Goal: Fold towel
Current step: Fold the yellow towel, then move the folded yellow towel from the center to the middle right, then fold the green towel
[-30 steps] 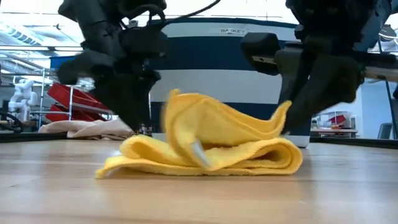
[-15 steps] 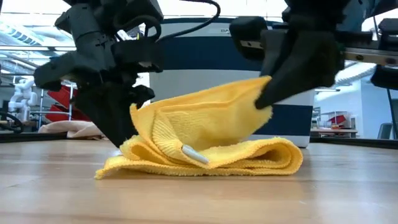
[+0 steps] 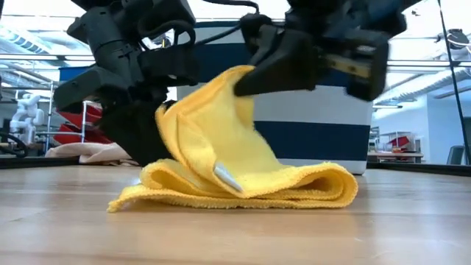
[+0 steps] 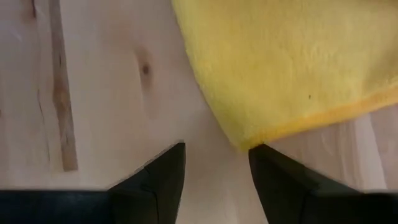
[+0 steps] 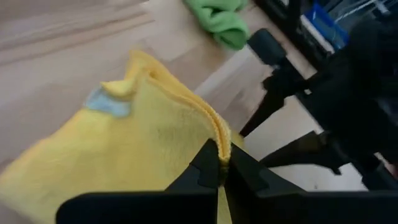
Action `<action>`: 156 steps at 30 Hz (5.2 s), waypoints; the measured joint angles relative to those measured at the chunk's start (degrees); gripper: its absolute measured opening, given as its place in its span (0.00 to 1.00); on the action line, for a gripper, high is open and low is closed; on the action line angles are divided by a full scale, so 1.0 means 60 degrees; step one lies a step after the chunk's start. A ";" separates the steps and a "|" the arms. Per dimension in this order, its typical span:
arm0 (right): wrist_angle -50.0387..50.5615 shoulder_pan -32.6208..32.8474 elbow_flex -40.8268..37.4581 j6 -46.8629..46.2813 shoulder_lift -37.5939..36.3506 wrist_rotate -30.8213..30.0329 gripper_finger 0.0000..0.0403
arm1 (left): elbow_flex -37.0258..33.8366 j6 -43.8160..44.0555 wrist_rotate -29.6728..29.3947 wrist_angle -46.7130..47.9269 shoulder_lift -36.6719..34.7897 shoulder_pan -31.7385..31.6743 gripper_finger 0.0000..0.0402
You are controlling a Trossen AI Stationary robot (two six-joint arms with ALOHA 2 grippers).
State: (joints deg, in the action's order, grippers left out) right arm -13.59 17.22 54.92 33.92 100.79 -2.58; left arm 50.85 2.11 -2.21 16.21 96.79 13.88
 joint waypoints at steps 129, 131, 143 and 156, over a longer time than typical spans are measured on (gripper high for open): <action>0.7254 0.0031 -0.0015 -0.5281 -0.2163 0.0448 0.39 | 0.1438 0.5217 0.1851 0.5265 -0.1009 0.2655 0.46; 0.7250 0.0151 -0.0015 -0.5283 -0.2163 0.0417 0.39 | 0.1057 0.5416 0.1982 0.5190 -0.1009 0.2665 0.46; 0.7217 0.0473 -0.0015 -0.5542 -0.2163 0.0374 0.39 | 0.0338 0.5405 0.2855 0.3345 -0.1009 0.2719 0.45; 0.6936 0.0473 -0.0011 -0.5484 -0.2163 0.0344 0.39 | -0.0131 0.4750 0.2924 0.3272 -0.1009 0.2693 0.11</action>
State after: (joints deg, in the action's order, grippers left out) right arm 28.03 20.05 54.85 1.02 87.81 -0.51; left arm 50.06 30.61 15.34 35.85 90.74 30.04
